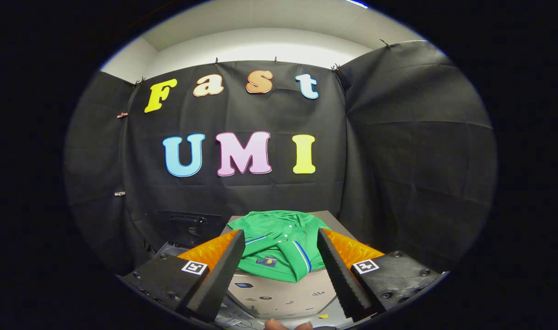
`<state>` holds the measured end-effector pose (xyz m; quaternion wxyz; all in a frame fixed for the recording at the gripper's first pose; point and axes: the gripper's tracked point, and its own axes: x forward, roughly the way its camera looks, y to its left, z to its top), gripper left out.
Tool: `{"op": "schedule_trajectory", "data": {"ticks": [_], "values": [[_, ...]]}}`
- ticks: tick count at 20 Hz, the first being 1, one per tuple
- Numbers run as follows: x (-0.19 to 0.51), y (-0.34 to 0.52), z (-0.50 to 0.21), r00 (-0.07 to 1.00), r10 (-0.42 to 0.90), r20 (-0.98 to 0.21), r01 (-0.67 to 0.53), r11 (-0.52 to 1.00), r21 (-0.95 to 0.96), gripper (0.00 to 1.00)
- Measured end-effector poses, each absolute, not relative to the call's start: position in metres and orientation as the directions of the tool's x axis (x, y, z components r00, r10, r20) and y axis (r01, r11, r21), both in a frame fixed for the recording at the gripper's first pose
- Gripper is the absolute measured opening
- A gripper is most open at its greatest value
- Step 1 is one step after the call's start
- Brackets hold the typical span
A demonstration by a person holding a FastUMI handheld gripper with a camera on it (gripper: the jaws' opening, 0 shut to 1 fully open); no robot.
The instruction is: Put the clothes into the washing machine and then close the washing machine lid.
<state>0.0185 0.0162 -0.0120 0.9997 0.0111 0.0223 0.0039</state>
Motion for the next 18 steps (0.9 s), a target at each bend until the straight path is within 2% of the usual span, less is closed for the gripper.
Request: {"op": "schedule_trajectory", "data": {"ticks": [8,18], "values": [[0.060,0.022,-0.021,0.993,0.017,-0.120,-0.016,1.000,0.009,0.99],[0.152,0.020,-0.069,0.947,-0.016,-0.321,0.004,0.999,-0.038,0.99]]}}
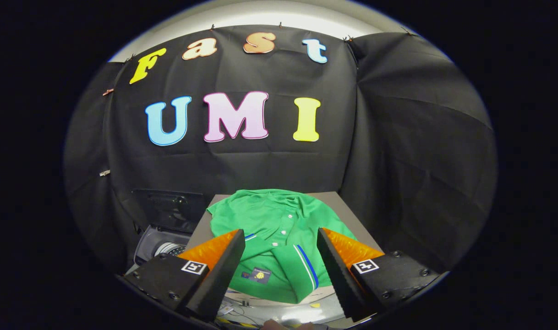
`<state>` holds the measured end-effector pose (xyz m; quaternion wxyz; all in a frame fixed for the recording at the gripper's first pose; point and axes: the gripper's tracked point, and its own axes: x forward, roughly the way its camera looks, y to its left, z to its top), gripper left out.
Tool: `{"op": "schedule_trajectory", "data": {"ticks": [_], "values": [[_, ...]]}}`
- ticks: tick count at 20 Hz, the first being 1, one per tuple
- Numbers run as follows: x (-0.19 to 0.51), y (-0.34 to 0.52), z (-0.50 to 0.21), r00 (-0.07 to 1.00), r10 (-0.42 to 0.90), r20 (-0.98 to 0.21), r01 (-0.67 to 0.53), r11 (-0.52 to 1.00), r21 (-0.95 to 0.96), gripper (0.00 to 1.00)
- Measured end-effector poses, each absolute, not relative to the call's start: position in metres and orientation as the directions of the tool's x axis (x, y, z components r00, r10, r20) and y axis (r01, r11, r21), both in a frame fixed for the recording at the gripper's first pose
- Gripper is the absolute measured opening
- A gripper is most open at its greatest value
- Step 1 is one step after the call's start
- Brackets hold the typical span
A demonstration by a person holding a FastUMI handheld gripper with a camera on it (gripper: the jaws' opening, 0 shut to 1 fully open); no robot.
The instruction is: Put the clothes into the washing machine and then close the washing machine lid.
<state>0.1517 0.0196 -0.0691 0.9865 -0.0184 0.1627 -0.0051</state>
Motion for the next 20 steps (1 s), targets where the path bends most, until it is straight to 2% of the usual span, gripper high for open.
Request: {"op": "schedule_trajectory", "data": {"ticks": [4,10,16,20], "values": [[0.191,0.012,-0.102,0.906,-0.029,-0.423,0.030,1.000,-0.003,1.00],[0.228,-0.013,-0.146,0.836,-0.118,-0.537,0.139,0.990,-0.001,0.99],[0.241,-0.013,-0.163,0.804,-0.106,-0.585,0.110,0.994,-0.030,1.00],[0.246,0.000,-0.170,0.784,-0.036,-0.620,0.013,0.999,-0.042,0.99]]}}
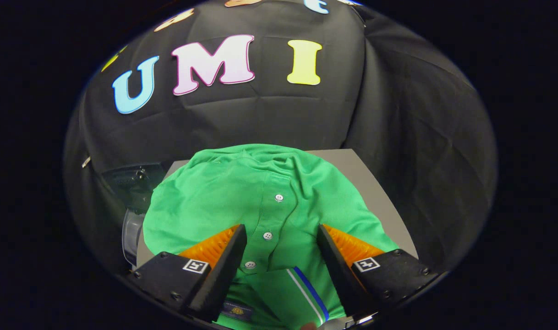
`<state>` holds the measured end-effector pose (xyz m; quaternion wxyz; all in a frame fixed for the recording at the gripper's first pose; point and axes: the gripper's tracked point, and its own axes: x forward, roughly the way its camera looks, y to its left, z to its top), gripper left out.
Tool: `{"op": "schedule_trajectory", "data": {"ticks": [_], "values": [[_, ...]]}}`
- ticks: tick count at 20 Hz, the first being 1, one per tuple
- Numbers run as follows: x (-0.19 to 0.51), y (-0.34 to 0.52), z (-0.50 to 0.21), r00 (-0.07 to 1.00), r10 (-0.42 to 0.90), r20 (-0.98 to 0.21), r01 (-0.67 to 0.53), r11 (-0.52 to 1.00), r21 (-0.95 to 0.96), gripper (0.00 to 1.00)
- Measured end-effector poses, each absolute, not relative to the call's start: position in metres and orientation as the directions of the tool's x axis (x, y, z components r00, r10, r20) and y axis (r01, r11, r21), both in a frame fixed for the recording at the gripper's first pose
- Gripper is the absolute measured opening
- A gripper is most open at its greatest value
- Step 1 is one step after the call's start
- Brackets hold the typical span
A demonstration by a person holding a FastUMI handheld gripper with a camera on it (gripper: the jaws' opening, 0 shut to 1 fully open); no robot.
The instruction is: Put the clothes into the washing machine and then close the washing machine lid.
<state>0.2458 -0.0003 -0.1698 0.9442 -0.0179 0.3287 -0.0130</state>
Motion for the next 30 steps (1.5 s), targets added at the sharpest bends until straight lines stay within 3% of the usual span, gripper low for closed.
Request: {"op": "schedule_trajectory", "data": {"ticks": [4,6,9,20,30], "values": [[0.247,0.015,-0.170,0.793,0.056,-0.607,-0.135,0.987,-0.086,0.62],[0.247,0.015,-0.170,0.802,0.073,-0.593,-0.131,0.990,-0.056,0.39],[0.254,0.017,-0.165,0.794,0.125,-0.595,-0.097,0.992,0.079,0.15],[0.236,0.048,-0.068,0.861,0.210,-0.462,-0.153,0.976,0.158,0.15],[0.220,0.146,-0.005,0.847,0.339,-0.408,-0.277,0.939,0.206,0.15]]}}
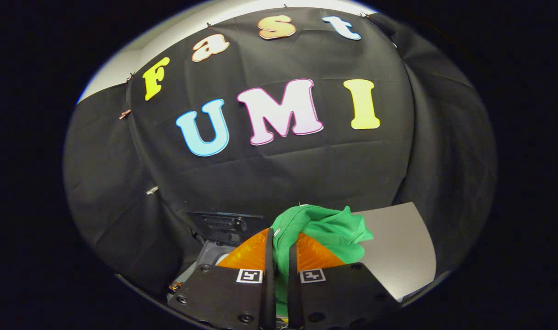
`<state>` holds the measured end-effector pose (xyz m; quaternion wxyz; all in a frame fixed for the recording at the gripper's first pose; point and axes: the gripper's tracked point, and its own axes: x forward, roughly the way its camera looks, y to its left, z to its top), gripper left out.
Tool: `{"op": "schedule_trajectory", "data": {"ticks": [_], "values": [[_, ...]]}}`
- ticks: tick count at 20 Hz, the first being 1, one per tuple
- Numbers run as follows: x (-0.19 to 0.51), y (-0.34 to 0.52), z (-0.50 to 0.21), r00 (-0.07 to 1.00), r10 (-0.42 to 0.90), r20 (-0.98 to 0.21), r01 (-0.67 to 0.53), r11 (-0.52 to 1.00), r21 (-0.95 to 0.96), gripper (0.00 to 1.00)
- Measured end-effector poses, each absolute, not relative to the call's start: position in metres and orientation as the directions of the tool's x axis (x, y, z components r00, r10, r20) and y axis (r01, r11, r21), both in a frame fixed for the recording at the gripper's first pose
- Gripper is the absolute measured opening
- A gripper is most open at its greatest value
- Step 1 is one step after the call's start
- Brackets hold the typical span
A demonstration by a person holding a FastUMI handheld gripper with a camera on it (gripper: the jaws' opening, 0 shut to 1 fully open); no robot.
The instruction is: Put the clothes into the washing machine and then close the washing machine lid.
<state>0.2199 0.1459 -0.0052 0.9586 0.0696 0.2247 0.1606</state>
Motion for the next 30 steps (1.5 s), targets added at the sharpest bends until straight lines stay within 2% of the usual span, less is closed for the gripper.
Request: {"op": "schedule_trajectory", "data": {"ticks": [9,14,24,30], "values": [[0.214,0.265,-0.020,0.778,0.463,-0.424,-0.389,0.886,0.254,0.15],[0.215,0.322,-0.042,0.749,0.490,-0.445,-0.426,0.872,0.243,0.15],[0.215,0.405,-0.127,0.664,0.530,-0.527,-0.460,0.846,0.270,0.15],[0.223,0.425,-0.202,0.641,0.479,-0.600,-0.435,0.871,0.230,0.15]]}}
